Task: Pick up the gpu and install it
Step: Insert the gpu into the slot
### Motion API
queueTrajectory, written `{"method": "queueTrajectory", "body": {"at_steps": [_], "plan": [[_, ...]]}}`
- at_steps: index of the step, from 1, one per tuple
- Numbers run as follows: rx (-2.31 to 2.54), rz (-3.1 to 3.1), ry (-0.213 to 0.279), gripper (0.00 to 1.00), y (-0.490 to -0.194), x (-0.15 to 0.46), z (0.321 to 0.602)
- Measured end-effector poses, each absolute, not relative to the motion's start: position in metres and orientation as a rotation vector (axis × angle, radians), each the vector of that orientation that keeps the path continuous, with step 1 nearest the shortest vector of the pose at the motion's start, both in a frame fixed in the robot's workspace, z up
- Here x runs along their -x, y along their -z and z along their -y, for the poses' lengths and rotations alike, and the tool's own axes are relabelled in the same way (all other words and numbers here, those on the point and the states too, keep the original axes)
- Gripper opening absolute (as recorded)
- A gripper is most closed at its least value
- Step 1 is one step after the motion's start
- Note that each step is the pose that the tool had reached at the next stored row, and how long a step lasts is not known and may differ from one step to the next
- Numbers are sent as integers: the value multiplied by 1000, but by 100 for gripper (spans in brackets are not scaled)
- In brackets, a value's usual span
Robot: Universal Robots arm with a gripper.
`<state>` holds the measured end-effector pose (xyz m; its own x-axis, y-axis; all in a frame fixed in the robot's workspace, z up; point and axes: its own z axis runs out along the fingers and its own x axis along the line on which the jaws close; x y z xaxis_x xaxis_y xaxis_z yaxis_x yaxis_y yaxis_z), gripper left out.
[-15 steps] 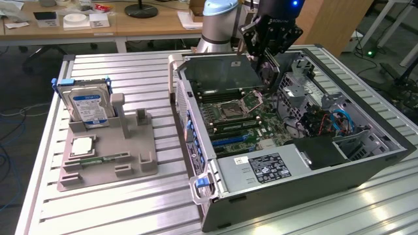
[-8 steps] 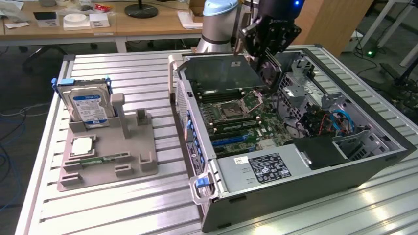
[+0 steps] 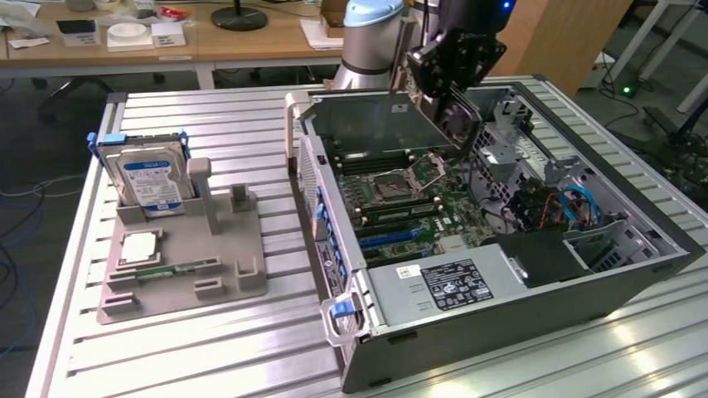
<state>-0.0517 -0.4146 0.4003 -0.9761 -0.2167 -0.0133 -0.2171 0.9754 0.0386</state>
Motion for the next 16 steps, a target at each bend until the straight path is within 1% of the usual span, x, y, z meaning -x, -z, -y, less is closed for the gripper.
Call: {"method": "queueTrajectory", "body": {"at_steps": [16], "plan": [[819,-3029,-64,28,-400,52,415]]}}
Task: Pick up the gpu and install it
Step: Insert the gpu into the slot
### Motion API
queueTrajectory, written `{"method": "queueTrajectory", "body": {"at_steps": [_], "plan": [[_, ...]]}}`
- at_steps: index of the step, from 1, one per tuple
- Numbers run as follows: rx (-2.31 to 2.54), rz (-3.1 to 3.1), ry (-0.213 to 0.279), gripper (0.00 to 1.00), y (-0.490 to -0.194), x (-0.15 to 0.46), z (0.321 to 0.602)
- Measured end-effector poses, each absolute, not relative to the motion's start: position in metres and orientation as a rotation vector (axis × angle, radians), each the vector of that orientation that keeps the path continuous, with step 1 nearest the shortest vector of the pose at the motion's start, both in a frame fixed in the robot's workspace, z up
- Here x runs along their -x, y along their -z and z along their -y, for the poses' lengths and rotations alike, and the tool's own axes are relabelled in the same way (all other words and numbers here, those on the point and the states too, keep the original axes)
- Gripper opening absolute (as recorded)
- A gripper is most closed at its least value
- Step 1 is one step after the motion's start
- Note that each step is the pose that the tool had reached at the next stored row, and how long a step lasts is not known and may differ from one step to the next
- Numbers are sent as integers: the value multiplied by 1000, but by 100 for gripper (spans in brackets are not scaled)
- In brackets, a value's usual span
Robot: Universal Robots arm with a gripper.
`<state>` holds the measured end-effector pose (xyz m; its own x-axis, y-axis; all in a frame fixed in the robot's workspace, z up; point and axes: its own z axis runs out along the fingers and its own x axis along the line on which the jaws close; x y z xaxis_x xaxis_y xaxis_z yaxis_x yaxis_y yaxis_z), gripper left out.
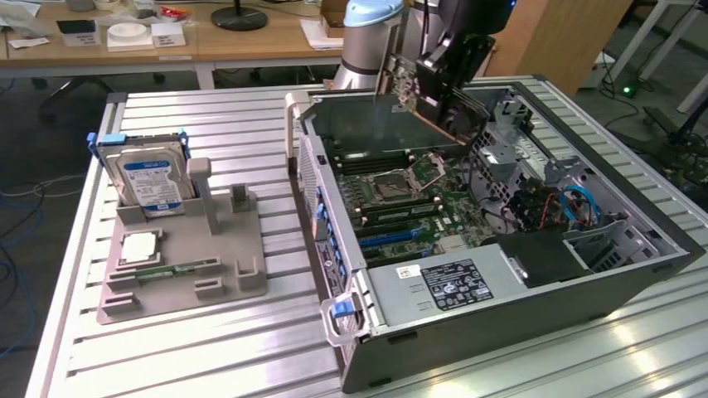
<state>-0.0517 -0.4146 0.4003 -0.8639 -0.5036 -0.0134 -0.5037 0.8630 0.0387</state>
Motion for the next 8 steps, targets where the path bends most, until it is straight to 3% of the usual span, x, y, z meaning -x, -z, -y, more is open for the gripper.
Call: {"method": "queueTrajectory", "body": {"at_steps": [8], "plan": [[1021,-2970,-64,28,-400,52,415]]}}
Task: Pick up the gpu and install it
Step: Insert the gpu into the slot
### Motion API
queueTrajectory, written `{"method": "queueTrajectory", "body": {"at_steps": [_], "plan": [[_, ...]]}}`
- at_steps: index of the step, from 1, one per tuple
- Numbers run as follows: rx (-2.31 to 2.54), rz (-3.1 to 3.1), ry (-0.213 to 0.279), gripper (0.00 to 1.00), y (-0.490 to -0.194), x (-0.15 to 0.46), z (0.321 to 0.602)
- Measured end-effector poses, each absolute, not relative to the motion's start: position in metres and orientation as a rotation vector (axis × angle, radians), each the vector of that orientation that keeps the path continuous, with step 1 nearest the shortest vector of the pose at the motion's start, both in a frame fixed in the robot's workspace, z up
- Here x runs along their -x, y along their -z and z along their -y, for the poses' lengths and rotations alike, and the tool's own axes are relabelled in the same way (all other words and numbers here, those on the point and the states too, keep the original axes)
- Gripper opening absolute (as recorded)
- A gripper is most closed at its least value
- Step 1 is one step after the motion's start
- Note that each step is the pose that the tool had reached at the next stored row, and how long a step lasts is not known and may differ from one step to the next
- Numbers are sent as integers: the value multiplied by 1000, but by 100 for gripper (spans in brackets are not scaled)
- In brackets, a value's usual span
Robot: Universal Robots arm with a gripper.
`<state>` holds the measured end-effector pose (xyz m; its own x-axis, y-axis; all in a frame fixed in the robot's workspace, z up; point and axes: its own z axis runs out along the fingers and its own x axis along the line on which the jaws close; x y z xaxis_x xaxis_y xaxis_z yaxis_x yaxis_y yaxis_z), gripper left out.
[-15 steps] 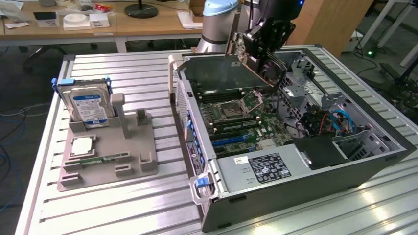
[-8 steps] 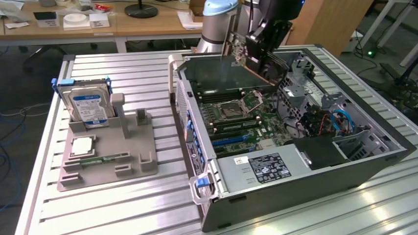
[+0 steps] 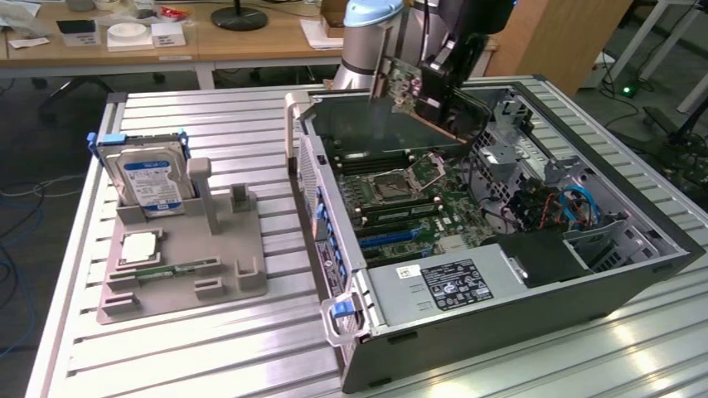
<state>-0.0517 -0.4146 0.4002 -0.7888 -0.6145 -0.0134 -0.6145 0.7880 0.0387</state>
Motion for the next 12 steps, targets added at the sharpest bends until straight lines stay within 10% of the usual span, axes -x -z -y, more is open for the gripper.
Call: {"method": "queueTrajectory", "body": {"at_steps": [12], "plan": [[1325,-2851,-64,28,-400,52,415]]}}
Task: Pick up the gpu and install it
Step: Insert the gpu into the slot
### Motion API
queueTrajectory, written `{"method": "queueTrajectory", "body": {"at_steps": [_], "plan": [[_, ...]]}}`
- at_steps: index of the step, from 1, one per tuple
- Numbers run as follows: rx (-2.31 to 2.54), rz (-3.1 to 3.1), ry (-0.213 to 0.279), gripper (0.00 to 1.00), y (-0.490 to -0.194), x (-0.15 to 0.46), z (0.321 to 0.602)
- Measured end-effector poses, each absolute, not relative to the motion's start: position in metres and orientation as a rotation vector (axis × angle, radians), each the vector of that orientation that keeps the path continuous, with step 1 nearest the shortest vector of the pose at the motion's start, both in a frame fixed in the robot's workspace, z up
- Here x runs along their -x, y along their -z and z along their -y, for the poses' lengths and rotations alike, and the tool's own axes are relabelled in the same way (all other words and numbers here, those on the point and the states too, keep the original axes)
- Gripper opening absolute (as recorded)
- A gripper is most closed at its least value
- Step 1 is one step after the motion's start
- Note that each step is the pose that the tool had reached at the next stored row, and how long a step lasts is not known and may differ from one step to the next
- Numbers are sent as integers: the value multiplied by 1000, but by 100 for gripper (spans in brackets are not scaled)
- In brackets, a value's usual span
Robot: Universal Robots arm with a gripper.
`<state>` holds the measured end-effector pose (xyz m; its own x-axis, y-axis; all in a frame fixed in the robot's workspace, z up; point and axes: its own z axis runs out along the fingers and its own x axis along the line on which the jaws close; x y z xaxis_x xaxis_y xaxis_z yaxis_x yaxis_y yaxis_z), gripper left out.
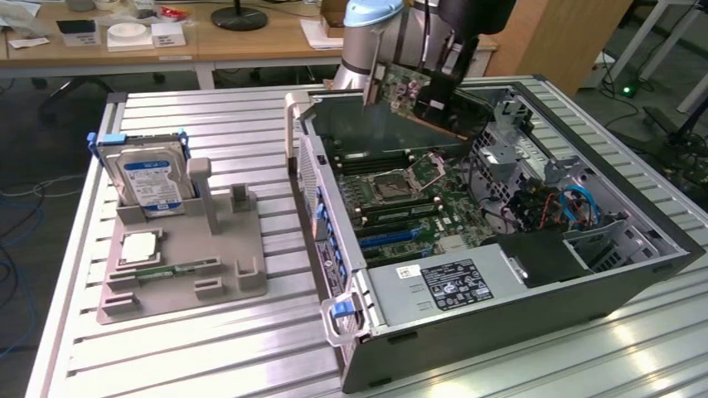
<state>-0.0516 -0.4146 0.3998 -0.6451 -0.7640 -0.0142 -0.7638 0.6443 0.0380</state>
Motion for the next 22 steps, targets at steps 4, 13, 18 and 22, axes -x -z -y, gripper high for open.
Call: {"method": "queueTrajectory", "body": {"at_steps": [4,13,18,22], "plan": [[-1361,2849,46,28,-399,52,415],[-1493,2824,20,28,-395,52,416],[-1619,2753,24,28,-394,52,416],[-1693,2708,26,28,-393,52,416]]}}
